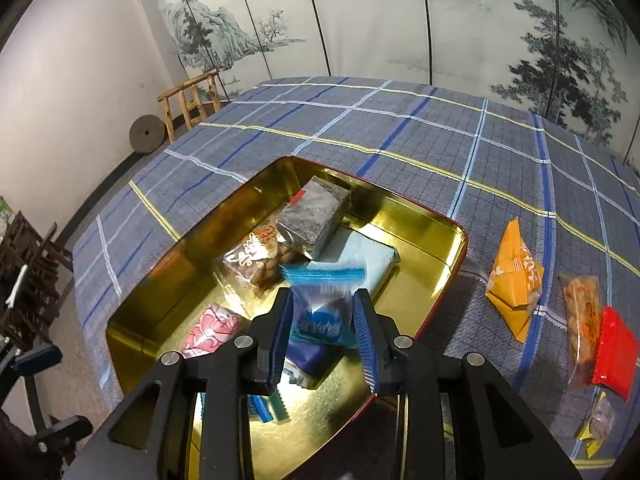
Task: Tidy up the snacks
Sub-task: 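Carry the blue candy into the tin and open the right tool, then withdraw the right tool while the left tool moves to the orange snack bag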
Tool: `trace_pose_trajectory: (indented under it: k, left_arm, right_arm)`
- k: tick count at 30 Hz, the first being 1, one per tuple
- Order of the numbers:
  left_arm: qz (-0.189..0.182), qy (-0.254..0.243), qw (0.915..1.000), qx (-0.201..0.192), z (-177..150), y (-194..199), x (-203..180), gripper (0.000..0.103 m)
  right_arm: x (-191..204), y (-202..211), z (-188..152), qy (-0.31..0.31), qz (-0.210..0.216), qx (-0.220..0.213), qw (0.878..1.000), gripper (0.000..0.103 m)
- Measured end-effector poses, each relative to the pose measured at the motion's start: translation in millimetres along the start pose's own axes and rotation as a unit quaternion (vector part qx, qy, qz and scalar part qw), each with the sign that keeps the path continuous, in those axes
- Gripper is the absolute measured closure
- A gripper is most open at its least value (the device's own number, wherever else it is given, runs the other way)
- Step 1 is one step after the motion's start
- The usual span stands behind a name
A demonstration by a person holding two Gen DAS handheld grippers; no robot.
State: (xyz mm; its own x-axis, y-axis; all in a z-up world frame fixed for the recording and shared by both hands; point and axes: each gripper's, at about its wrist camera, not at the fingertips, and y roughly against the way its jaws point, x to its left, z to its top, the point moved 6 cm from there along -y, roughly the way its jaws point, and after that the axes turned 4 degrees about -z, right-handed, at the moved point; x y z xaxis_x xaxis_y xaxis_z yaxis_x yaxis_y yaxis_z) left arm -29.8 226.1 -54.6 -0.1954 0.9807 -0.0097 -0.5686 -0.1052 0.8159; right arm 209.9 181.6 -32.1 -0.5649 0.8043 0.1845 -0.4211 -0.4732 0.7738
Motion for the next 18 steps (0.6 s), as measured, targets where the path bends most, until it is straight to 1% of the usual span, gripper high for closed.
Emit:
trace_pose_trajectory:
  k: [4,8,10,13,16,18]
  left_arm:
    - [-0.001,-0.002,1.0,0.004,-1,-1,-1,0.038]
    - [0.004,-0.006,0.9999,0.007,-1,-2,-2,0.038]
    - [0.005,-0.007,0.9999,0.006,-1,-1,-3,0.038]
    - [0.006,-0.011,0.9999,0.005,0,1,-5,0.038]
    - [0.005,-0.019,0.9998,0.003,2,3,-11,0.038]
    - [0.0,-0.029,0.9996,0.003,4,4,-19,0.038]
  right_arm:
    - [2,14,1,-0.012,0.018,-0.016,1.0,0.054]
    - [-1,36,-3,-0.018,0.023,-0.042,0.999,0.051]
    - [-7,47,-8,-0.023,0.019,-0.054,0.998,0.045]
    - [-31,73,-27,-0.043,0.007,-0.075,0.996,0.04]
    - [-64,93,-52,-0.066,-0.022,-0.081,0.994,0.039]
    - [-97,105,-76,-0.085,-0.052,-0.075,0.992,0.039]
